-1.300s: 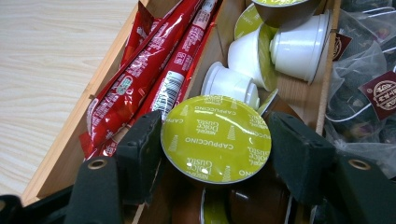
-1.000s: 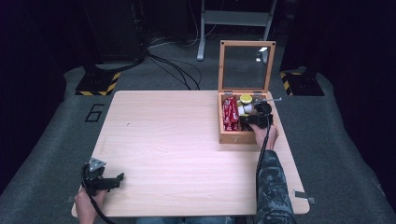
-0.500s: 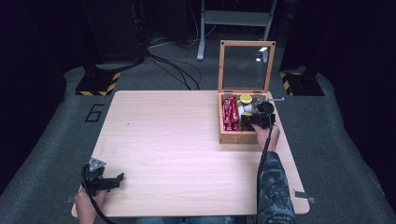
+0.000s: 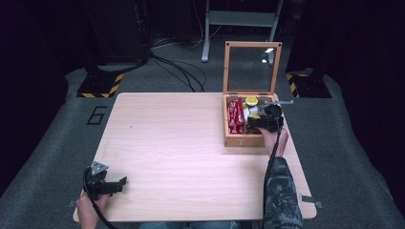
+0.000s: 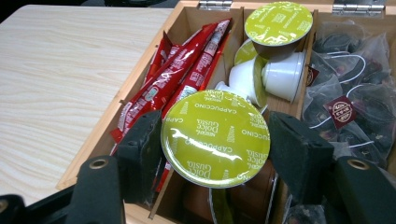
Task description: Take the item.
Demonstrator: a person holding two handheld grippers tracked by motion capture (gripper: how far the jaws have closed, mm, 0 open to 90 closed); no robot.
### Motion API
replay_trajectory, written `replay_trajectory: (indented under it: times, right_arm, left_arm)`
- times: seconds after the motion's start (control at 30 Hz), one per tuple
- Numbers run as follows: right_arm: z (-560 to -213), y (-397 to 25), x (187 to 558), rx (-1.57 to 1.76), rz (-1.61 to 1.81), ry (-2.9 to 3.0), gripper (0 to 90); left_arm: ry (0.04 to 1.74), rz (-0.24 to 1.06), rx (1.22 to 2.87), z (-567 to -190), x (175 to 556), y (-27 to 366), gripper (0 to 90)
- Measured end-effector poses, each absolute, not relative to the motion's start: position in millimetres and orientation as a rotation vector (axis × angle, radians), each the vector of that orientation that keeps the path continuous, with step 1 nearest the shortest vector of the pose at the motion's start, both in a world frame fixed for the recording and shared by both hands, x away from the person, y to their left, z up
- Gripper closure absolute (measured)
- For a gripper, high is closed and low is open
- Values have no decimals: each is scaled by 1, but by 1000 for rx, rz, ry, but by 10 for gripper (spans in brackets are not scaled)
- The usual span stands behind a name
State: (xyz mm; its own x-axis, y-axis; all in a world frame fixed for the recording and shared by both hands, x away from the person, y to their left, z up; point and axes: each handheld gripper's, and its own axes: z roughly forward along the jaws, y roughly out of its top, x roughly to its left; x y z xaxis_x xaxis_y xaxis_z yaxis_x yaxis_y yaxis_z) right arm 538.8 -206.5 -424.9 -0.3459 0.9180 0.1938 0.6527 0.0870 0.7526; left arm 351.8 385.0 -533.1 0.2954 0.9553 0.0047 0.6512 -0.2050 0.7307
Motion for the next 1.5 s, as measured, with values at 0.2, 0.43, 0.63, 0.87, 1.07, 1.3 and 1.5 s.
replay_trajectory:
  times: [0.2,0.43,0.63,0.87,1.07,1.3,1.5]
  right_arm:
    - [-420,-205,533,1533,1138,2043,367]
    - [-416,-201,527,1502,1159,2045,367]
    - [-409,-197,521,1466,1171,2049,368]
    - [-403,-189,513,1420,1184,2061,368]
    - [-400,-180,507,1400,1206,2071,368]
    - [-396,-171,503,1357,1197,2093,368]
    - [-397,-162,498,1330,1193,2113,368]
  left_arm:
    - [1430,628,1943,-533,352,385,8]
    - [1429,616,1950,-532,352,386,8]
    - [1429,612,1955,-532,352,386,9]
    - [1430,616,1949,-532,352,385,9]
    - [1430,625,1943,-533,352,385,9]
    - [1428,620,1944,-533,352,385,9]
    - [1430,628,1944,-533,352,385,8]
